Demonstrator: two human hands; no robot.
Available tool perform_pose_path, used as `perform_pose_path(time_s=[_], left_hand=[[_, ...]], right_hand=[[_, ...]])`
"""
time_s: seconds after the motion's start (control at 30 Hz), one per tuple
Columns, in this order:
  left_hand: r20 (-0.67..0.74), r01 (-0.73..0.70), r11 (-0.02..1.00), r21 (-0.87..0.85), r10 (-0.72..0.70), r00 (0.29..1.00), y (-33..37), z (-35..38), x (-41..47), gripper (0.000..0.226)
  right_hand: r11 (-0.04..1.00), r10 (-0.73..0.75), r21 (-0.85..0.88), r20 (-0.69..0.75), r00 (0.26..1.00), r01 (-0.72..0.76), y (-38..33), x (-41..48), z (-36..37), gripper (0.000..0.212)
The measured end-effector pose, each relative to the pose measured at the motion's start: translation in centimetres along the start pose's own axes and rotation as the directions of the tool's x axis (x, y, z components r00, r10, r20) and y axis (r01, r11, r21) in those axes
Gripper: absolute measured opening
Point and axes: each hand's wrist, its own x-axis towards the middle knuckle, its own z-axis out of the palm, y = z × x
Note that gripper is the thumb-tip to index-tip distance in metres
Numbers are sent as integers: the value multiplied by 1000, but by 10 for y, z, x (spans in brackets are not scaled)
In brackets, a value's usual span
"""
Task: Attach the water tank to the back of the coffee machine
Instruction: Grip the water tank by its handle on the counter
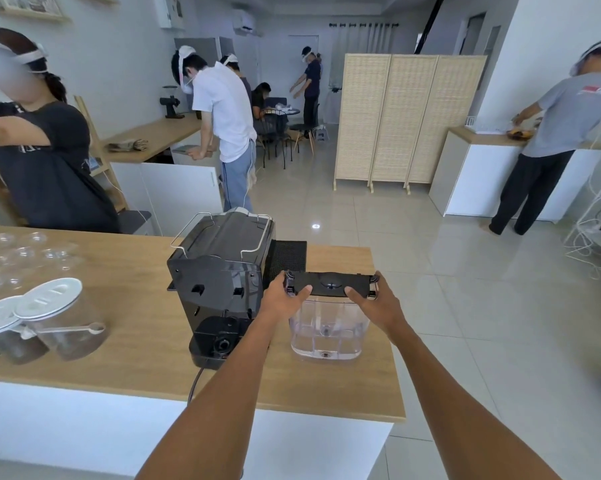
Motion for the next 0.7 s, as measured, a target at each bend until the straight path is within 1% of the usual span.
perform_pose_path(time_s=[0.03, 0.1, 0.13, 0.2, 0.23, 0.27, 0.3, 0.4, 0.47, 0.6, 0.7], left_hand=[[-2, 0, 1000, -3, 0, 1000, -3, 1, 2, 88], [4, 1, 1000, -27, -1, 1000, -8, 2, 7, 76], [1, -7, 999, -37, 7, 1000, -11, 2, 9, 80], [-3, -20, 999, -50, 20, 1000, -12, 2, 10, 102], [3, -23, 998, -53, 23, 1000, -12, 1, 9, 107], [5, -30, 998, -51, 30, 1000, -6, -1, 1, 105], [-1, -39, 998, -41, 39, 999, -1, -2, -4, 98], [-76, -96, 995, 13, 97, 992, 4, -4, -11, 80], [-108, -118, 992, 36, 121, 987, 3, -3, -10, 78], [-89, -126, 992, 9, 127, 988, 2, -3, -14, 96], [-86, -165, 986, -1, 165, 983, -1, -4, -16, 101]], right_hand=[[1000, 3, 0, 6, 1000, -3, 0, 0, 0, 62], [1000, 7, 8, 23, 1000, -7, 0, 1, -1, 58], [1000, 10, 15, 24, 1000, -10, 1, 2, -1, 59], [1000, -8, 21, 10, 1000, 7, 0, 2, -2, 63], [1000, -14, 27, 1, 1000, 14, -1, 2, -2, 67], [999, -21, 38, -10, 1000, 22, 0, 2, -2, 70], [998, -36, 46, -21, 999, 37, -1, 1, -2, 72], [993, -94, 64, -51, 994, 97, 1, -1, -2, 69], [990, -127, 60, -63, 990, 130, 3, -1, -3, 71], [981, -172, 70, -113, 979, 181, 5, -5, -1, 72], [978, -195, 48, -160, 968, 205, 4, -10, 1, 74]])
